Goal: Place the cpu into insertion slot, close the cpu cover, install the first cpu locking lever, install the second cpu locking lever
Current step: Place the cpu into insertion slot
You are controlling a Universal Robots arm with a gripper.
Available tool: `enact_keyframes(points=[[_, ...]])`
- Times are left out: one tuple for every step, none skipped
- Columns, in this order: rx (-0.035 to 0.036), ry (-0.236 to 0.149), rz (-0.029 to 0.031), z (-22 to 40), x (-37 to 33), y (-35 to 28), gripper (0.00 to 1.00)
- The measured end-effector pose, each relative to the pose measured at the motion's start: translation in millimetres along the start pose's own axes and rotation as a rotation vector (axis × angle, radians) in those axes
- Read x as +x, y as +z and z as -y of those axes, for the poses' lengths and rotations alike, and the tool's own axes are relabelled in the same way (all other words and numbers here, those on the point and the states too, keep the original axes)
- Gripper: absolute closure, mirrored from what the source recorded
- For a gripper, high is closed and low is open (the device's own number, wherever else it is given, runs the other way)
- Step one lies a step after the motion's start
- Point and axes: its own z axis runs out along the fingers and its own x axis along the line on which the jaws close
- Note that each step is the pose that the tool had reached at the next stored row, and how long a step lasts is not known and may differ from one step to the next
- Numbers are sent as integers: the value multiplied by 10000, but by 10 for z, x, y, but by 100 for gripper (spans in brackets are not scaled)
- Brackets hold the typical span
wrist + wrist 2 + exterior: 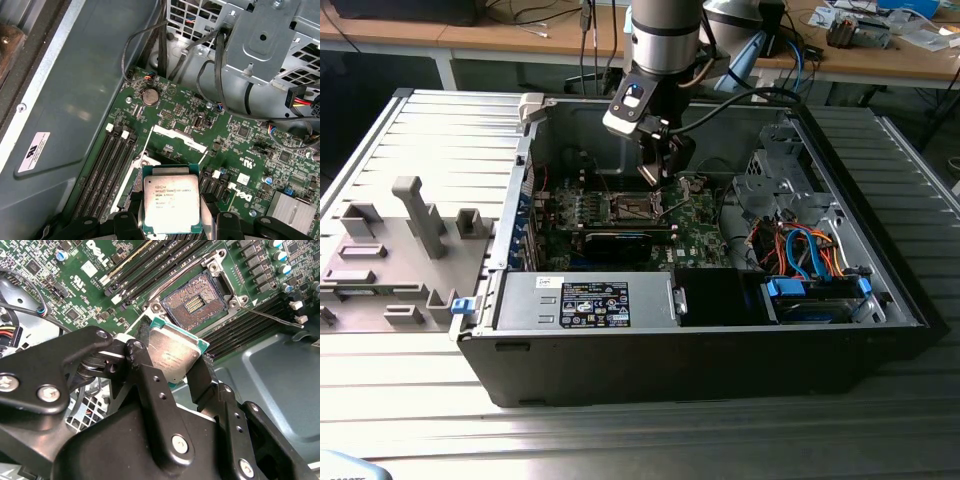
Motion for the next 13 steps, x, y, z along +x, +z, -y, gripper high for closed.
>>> enact_keyframes(points=[[0, 15, 1, 0, 0, 1, 45], [-1, 26, 2, 0, 0, 2, 45], [-1, 32, 2, 0, 0, 2, 45], [-1, 46, 3, 0, 0, 3, 45], [-1, 58, 4, 0, 0, 4, 45], [-1, 70, 5, 0, 0, 4, 45], [-2, 79, 5, 0, 0, 5, 45], [-1, 87, 6, 1, 0, 6, 45], [-2, 106, 8, 0, 0, 7, 45], [-2, 118, 9, 1, 0, 7, 45], [-2, 129, 9, 1, 0, 8, 45], [-2, 133, 10, 1, 0, 8, 45], [-2, 139, 10, 1, 0, 9, 45]])
